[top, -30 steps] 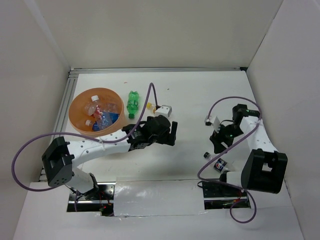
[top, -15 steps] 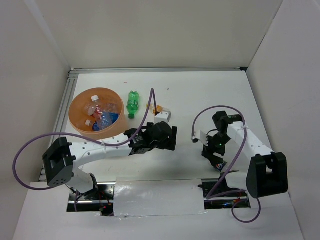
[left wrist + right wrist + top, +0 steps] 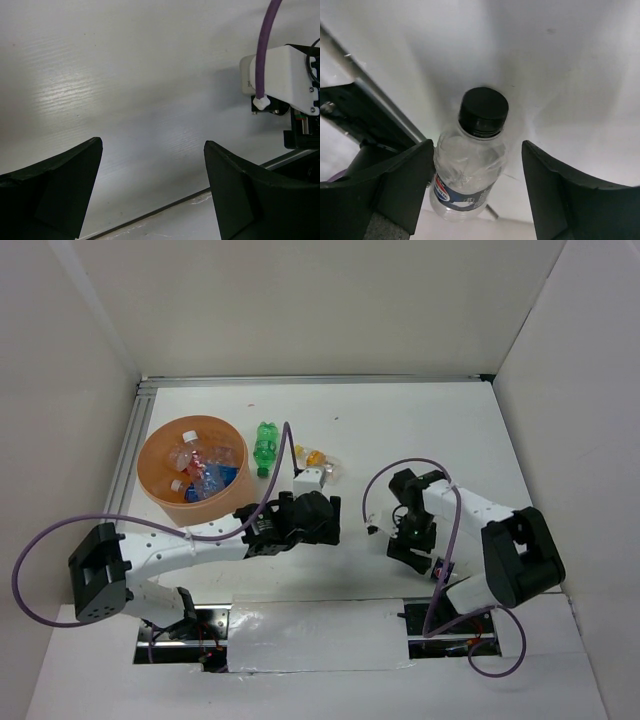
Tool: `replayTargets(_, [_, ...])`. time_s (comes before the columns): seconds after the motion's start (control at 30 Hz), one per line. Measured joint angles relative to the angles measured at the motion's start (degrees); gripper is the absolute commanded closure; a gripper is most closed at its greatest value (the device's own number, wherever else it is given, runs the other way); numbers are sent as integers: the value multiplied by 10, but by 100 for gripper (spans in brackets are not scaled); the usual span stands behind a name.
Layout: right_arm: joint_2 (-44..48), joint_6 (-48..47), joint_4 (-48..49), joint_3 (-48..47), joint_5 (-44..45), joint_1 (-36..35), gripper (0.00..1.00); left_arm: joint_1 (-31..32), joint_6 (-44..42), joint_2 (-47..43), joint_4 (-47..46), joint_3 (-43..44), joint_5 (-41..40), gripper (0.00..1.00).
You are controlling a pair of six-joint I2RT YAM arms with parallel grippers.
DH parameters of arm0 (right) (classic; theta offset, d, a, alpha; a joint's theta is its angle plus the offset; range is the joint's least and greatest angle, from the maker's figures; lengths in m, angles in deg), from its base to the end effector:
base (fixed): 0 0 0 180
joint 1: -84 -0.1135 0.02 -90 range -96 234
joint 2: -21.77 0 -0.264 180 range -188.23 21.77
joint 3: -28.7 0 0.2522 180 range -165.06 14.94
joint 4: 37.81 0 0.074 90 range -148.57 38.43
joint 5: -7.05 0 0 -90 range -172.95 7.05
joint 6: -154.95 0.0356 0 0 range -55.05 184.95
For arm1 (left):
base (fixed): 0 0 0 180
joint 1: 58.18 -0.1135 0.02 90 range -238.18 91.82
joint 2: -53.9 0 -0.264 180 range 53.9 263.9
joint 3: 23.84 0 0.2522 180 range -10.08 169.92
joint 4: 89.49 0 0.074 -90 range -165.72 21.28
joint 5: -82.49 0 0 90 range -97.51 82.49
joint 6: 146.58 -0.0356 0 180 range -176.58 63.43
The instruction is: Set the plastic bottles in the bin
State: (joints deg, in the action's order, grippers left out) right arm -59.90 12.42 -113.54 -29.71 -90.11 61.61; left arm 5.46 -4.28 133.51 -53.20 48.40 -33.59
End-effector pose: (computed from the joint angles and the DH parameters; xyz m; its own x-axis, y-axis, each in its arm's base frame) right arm 0.1799 0.0789 0.1671 -0.2699 -0.9629 -0.0026 -0.9438 0.2640 0.1989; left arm 0.1469 -0.2611 0.2677 -0.7125 -0.1627 -0.6826 0.1633 0.9076 -0.3868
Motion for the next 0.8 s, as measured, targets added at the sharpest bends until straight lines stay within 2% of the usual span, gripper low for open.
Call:
replayTargets(0.1, [-2,37,20,4,45,-18,29,2,5,-6,2,-3,-5,5])
replayTargets(0.17, [-1,54,34,11,71,-26,39,3,6,-9,4,-5,-9,5])
replayTargets(0.27, [-1,69,41,14,90,-27,47,3,6,-10,7,-6,-12,5])
replayTargets(0.3, [-1,73,44,15,94,-25,56,3,6,-10,7,-6,-12,5])
replayTargets(0.53, [-1,76,50,15,96,-17,89,3,7,-10,7,-6,-13,5])
replayTargets(0.67, [-2,63,34,-20,65,-13,92,5,21,-10,6,-7,-13,5])
replayTargets(0.8, [-7,42,21,-136,22,-8,93,18,39,-10,6,-22,-12,5])
